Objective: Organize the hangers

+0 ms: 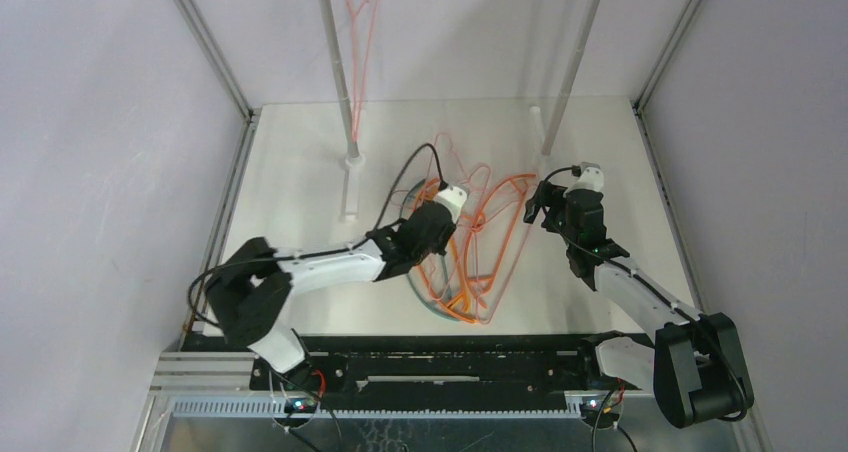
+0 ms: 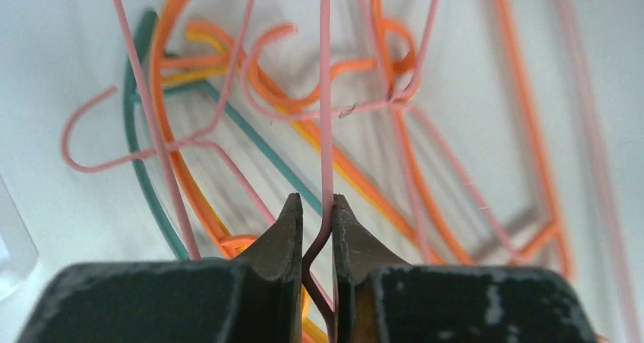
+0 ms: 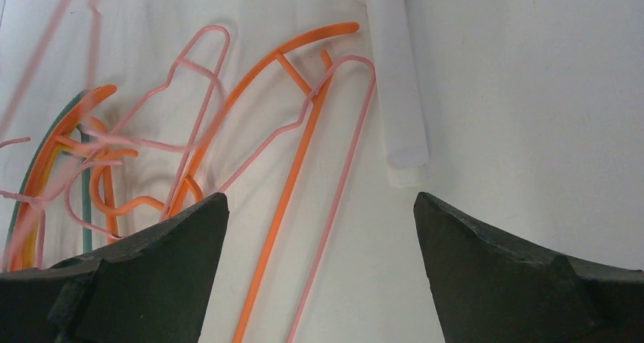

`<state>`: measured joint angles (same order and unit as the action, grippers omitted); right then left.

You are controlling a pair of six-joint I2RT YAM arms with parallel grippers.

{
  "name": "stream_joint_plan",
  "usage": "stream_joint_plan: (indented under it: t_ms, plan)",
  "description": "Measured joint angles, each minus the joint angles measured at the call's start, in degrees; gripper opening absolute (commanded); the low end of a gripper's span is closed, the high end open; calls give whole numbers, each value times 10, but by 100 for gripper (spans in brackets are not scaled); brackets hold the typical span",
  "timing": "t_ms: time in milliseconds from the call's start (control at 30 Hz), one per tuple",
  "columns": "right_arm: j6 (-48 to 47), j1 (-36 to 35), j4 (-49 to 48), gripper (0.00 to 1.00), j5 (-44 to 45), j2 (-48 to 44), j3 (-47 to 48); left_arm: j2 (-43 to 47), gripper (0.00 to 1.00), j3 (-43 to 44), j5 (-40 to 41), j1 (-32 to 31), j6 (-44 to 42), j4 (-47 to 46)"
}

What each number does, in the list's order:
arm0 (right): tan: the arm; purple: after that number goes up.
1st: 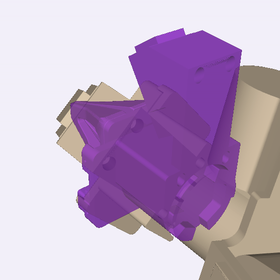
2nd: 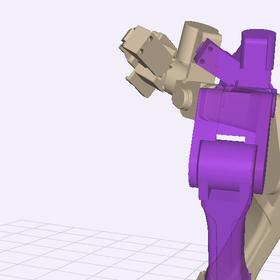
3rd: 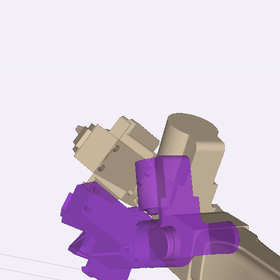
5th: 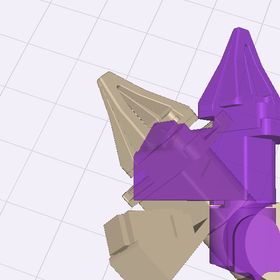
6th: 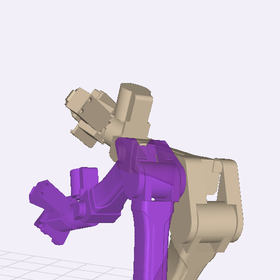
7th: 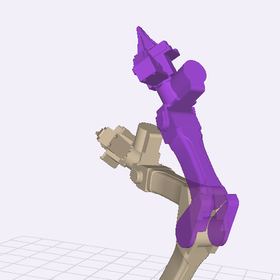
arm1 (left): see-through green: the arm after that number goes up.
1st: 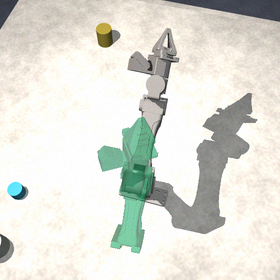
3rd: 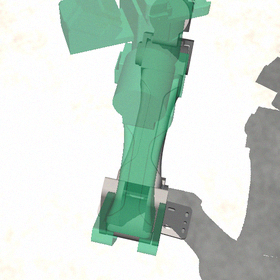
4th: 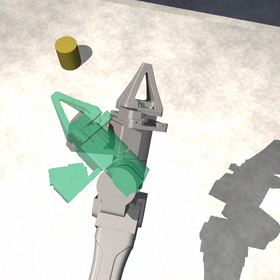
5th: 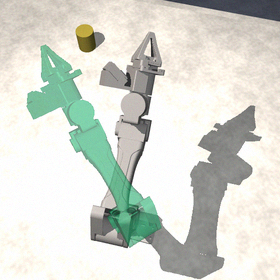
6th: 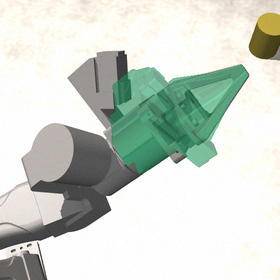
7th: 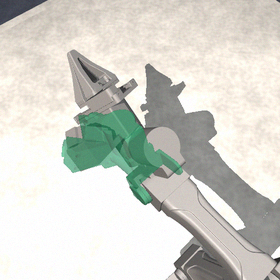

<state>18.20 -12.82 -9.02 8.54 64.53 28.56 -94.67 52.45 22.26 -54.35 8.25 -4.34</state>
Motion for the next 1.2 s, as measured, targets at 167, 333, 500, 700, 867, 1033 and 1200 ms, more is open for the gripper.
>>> stream_joint_plan:
  t_ms: [167, 333, 500, 700, 867, 1033, 1200]
  plan:
    - [5, 0, 3, 100, 18, -3, 0, 90, 0, 38, -37, 16, 25, 24]
    - [13, 1, 5, 100, 34, -12, 0, 117, 0, 89, -65, 49, 54, 21]
    - [16, 1, 7, 100, 37, -12, 0, 117, 0, 150, -91, 77, 83, 15]
    - [17, 8, 9, 100, 39, -12, 0, 115, 0, 220, -126, 108, 129, -62]
    - [17, 14, 12, 100, 38, -12, 0, 89, 0, 259, -156, 135, 167, -125]
    - [17, 20, 12, 100, 38, -12, 0, 56, 0, 279, -176, 145, 195, -163]
    - [17, 24, 12, 100, 34, -12, 0, 30, 0, 280, -182, 157, 229, -188]
